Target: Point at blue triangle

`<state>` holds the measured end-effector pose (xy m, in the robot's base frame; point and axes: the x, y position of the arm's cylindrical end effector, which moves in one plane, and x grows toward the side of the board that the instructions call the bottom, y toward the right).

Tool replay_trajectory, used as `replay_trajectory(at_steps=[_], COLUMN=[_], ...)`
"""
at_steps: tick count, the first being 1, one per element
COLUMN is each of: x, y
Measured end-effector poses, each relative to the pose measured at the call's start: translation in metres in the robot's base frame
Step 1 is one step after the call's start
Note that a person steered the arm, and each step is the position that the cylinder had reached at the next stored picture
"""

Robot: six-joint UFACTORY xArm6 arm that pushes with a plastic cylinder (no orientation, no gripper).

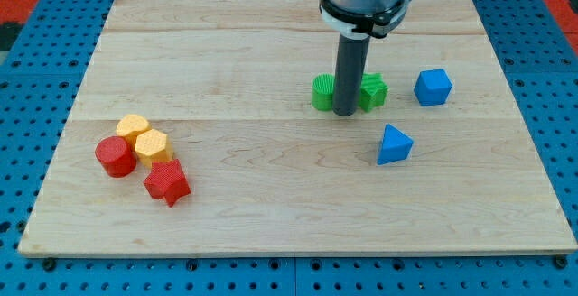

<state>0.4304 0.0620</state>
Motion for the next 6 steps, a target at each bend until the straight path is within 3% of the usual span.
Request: replay_trajectory(at_steps=[1, 3, 4, 6], x=[0.0, 0.051, 0.095, 0.099], y=[-0.01, -0.012, 0.0, 0.069])
